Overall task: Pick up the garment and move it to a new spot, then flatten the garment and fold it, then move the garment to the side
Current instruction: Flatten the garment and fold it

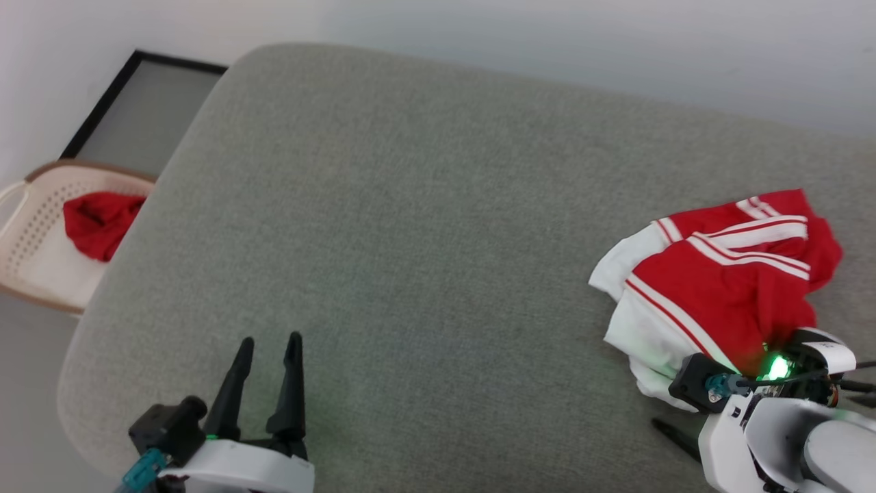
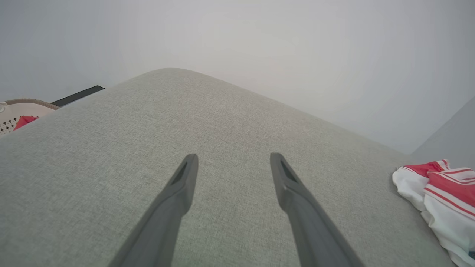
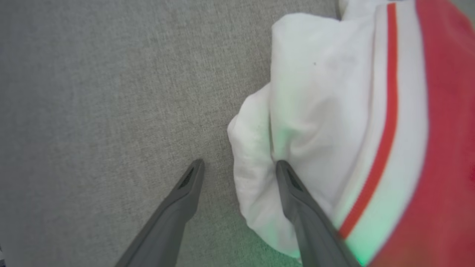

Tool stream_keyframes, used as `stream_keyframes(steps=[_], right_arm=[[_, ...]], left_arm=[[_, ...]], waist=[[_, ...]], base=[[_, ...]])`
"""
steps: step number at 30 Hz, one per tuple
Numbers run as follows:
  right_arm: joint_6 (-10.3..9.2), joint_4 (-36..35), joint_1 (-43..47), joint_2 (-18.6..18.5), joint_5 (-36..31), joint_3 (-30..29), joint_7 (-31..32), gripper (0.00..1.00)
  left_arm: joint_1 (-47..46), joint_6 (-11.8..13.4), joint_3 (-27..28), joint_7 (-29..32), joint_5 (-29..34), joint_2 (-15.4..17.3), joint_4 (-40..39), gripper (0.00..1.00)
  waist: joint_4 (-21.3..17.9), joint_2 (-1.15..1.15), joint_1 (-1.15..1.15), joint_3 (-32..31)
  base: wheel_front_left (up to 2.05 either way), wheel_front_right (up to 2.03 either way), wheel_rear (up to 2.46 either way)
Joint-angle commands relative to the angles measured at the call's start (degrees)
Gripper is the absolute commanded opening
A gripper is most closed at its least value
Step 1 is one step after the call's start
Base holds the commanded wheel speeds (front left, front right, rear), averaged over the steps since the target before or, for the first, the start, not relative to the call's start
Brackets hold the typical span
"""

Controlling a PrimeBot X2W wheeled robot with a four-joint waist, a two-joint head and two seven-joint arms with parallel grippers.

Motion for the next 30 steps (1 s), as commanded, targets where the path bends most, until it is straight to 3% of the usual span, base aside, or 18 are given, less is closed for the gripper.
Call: stream_keyframes(steps=[1, 5, 7, 9, 14, 18, 30], right_arm=[[-0.04, 0.53, -0.73, -0.53, 0.04, 1.05, 0.24, 1.0], [-0.07, 1.43, -2.5, -1.2, 1.28, 3.95, 0.07, 0.99], [-0.1, 1.92, -3.25, -1.41, 1.22, 5.18, -0.05, 0.4], [-0.13, 2.42, -3.99, -1.44, 1.26, 6.27, -0.42, 0.01], [-0.05, 3.04, -5.46, -0.72, 1.56, 6.31, -2.56, 0.0], [-0.08, 3.64, -5.6, -0.11, 2.32, 2.27, -5.92, 0.0], [-0.05, 3.9, 3.55, 2.98, 8.86, -24.59, -14.37, 0.0]], left_arm=[[-0.79, -0.15, -0.12, -0.01, -0.2, -0.12, 0.05, 1.0], [-1.77, -0.15, -0.47, -0.01, -0.69, -0.57, 0.31, 1.0], [-2.09, -0.15, -0.57, -0.01, -0.96, -0.72, 0.47, 1.0], [-2.41, -0.16, -0.66, -0.01, -1.18, -0.86, 0.57, 1.0], [-2.07, -0.15, -0.22, -0.01, -1.48, -0.7, 0.79, 1.0], [-1.49, -0.15, 0.28, -0.01, -1.4, -0.29, 0.76, 1.0], [-0.5, -0.15, 0.89, -0.01, -1.08, 1.73, -0.03, 1.0]], waist=[[1.71, 0.0, 0.0, 2.18], [2.13, 0.0, 0.0, 3.31], [2.25, 0.0, 0.0, 3.66], [2.25, 0.0, 0.0, 3.84], [1.56, 0.0, 0.0, 3.38], [0.2, 0.0, 0.0, 2.33], [-7.99, 0.0, 0.0, 0.24]], base=[[0.0, 0.0, 0.0], [0.0, 0.0, 0.0], [0.0, 0.0, 0.0], [0.0, 0.0, 0.0], [0.0, 0.0, 0.0], [0.0, 0.0, 0.0], [0.0, 0.0, 0.0]])
